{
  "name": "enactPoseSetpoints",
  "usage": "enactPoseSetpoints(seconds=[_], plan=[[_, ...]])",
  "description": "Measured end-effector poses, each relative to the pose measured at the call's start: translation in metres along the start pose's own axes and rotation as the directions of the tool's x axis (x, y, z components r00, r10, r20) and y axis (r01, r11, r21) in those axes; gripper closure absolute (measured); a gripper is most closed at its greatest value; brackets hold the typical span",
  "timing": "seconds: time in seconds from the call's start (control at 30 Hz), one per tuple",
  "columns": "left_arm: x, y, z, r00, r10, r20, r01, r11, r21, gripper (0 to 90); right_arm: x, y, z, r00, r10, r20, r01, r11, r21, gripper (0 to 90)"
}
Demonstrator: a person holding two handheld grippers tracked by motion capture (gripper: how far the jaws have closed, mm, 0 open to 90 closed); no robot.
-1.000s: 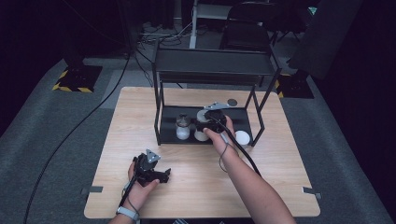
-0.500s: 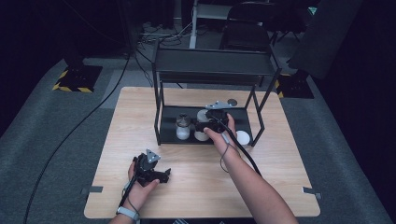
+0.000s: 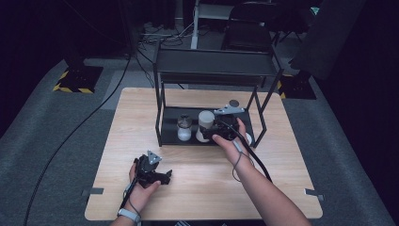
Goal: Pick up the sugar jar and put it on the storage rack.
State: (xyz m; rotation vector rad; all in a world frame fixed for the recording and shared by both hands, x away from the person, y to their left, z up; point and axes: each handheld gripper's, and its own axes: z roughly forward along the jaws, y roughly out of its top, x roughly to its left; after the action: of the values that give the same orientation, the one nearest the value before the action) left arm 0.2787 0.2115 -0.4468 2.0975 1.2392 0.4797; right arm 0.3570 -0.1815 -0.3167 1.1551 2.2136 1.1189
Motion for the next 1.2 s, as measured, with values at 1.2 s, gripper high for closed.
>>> enactPoseSetpoints(seconds=[1.2], plan=[[-0.001,0.000,0.000,1.0000,-0.007,-0.006,0.007,1.0000,0.000,0.3,-0.031,-0.067,-0.085,0.9986,-0.033,0.042,0.035,0.998,-0.043,6.7]])
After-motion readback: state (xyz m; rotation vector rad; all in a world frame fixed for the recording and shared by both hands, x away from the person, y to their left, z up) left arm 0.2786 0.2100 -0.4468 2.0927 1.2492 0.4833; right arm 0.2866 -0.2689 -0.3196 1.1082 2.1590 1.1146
